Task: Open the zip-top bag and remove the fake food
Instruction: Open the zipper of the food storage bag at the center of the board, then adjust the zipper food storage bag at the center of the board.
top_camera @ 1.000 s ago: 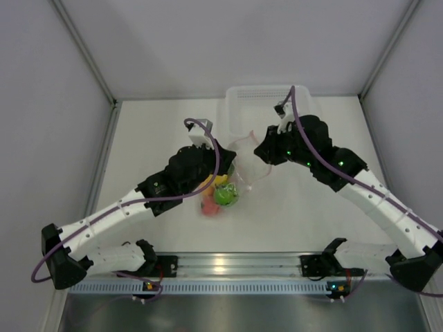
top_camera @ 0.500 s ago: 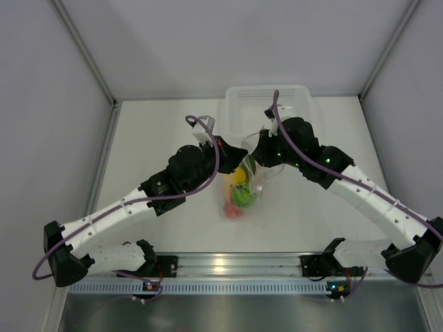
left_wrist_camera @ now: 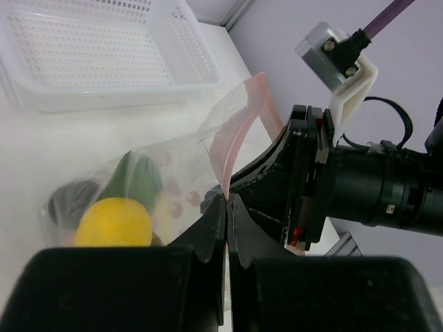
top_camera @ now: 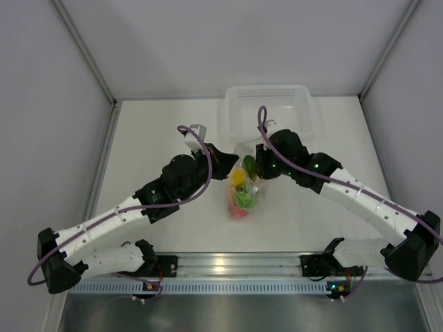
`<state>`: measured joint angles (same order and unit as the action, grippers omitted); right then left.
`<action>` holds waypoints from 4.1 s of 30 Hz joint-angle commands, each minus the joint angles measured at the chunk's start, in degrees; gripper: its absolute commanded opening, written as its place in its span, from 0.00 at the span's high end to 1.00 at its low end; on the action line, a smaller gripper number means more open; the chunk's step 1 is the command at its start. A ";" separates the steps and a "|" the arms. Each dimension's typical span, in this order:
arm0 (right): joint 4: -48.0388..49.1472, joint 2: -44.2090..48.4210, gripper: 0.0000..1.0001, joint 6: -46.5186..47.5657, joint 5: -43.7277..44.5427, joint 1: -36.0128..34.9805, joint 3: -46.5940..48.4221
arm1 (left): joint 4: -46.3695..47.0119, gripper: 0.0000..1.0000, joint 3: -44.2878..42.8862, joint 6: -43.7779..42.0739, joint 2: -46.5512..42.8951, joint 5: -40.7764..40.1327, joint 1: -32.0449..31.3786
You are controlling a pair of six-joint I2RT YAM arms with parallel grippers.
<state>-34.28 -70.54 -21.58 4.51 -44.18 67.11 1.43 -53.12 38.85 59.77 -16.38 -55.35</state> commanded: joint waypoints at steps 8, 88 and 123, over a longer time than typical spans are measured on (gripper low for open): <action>5.63 -2.05 0.78 0.49 -0.38 -2.49 -3.74 | 0.50 1.00 2.50 -1.67 -0.53 -1.28 -0.28; 36.21 -10.41 0.65 -1.62 1.30 3.67 -16.30 | 12.37 1.00 5.13 -12.13 6.68 6.62 -0.28; 28.93 10.24 0.66 -9.26 -24.84 -2.21 -28.00 | 23.87 1.00 13.48 -5.63 -1.05 0.30 -3.18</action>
<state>-9.52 -62.74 -27.38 -21.15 -43.83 38.76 17.17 -40.82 31.68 60.84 -11.44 -58.04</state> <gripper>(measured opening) 0.327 0.022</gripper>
